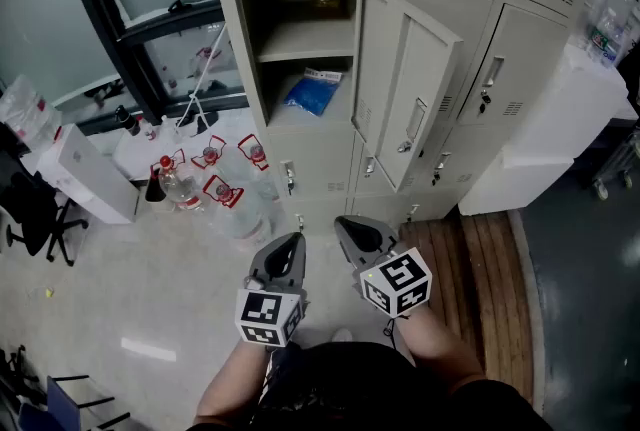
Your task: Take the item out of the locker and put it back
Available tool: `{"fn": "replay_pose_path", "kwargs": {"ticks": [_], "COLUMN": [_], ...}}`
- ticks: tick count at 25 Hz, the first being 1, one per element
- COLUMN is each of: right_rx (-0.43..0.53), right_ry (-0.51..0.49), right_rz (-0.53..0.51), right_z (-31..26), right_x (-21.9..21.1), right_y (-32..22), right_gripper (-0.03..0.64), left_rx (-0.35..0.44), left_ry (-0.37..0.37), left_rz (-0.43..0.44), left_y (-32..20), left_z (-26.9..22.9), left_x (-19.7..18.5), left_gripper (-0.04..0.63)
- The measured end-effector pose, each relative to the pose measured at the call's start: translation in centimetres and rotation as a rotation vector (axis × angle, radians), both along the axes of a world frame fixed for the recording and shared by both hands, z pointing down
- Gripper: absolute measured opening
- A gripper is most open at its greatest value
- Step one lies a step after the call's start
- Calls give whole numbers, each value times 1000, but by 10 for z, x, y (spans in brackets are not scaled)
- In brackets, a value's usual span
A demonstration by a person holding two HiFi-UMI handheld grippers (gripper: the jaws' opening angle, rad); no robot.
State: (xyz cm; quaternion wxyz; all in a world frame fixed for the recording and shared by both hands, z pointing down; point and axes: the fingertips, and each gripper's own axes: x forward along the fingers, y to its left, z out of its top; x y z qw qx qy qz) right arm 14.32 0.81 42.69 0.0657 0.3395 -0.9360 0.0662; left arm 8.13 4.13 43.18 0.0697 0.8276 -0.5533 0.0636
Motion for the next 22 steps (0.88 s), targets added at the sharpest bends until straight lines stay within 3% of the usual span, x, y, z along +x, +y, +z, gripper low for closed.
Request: {"fn": "replay_pose_path", "kwargs": {"ticks": [14, 22], "right_rx": [2, -9], "right_ry": [-17, -20], "right_rz": [-3, -3], "right_z": [-4, -5], "right_x": [-14, -44], "right_y": [0, -10], "right_gripper": [0, 0], "left_rx": [-2, -8], "left_ry": [9, 1], "left_rz": [20, 29], "left_y": [-1, -12], "left_z": [-4, -7], "left_x": [-10, -38], "left_gripper": [5, 5]}}
